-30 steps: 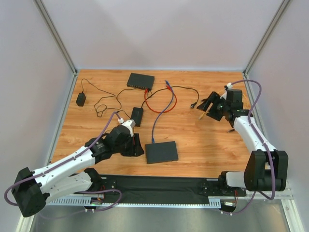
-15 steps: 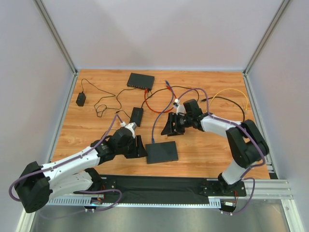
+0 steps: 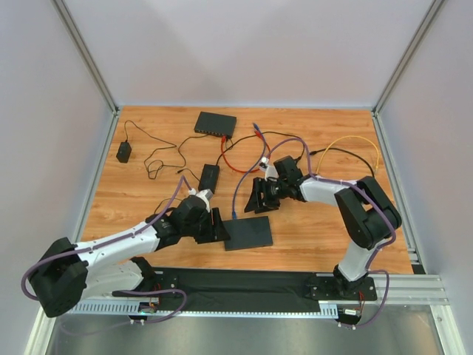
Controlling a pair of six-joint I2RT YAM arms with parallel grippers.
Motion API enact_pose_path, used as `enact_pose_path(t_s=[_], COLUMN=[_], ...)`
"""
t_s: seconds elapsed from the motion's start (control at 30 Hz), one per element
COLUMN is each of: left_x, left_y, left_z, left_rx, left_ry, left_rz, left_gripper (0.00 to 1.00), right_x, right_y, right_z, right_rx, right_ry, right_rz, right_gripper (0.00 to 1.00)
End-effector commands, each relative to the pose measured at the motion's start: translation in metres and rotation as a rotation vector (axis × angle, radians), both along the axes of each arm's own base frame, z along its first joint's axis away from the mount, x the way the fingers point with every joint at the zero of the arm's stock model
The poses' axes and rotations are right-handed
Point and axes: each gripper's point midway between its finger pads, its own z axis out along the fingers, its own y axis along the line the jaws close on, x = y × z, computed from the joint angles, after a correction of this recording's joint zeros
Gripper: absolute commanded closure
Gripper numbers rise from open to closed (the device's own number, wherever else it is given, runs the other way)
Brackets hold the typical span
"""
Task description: Pull the plug from the switch port
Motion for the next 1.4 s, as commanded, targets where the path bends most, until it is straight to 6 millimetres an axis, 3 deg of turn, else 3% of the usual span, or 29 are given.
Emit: enact_pose_path(t_s=[0.0, 0.17, 0.3, 0.53, 0.8, 1.03, 1.37], left_x=[0.001, 0.001, 0.001, 0.001, 0.005, 0.009, 0.013], left_y=[-0.002, -0.002, -0.003, -0.007, -0.010, -0.009, 0.010], left_z=[-0.005, -0.012, -0.015, -0.024, -0.027, -0.029, -0.024], left_rx=[-0.002, 0.011, 0.012, 0.018, 0.035, 0.070, 0.154], left_ry=[0.008, 0.020, 0.018, 0.041, 0.035, 0.029, -0.005], left_rz=[0.014, 0.007, 0.003, -0.010, -0.016, -0.024, 0.005], left_gripper=[0.42, 0.42, 0.41, 0.41, 0.42, 0.41, 0.41], right_x=[0.015, 0.017, -0.003, -0.025, -0.048, -0.063, -0.082], right_y=[-0.020, -0.042, -0.062, -0.071, -0.049, -0.045, -0.030], right_z=[0.008, 0.022, 0.012, -0.005, 0.002, 0.013, 0.021], right_rx=[-0.109, -0.194, -0.271, -0.274, -0.074, 0.015, 0.086], right_ry=[-0.127, -0.211, -0.181, -0.127, -0.028, 0.008, 0.031], right_rz=[-0.082, -0.153, -0.151, -0.167, -0.182, -0.290, -0.276], right_gripper=[0.41, 0.38, 0.37, 0.38, 0.48, 0.59, 0.59])
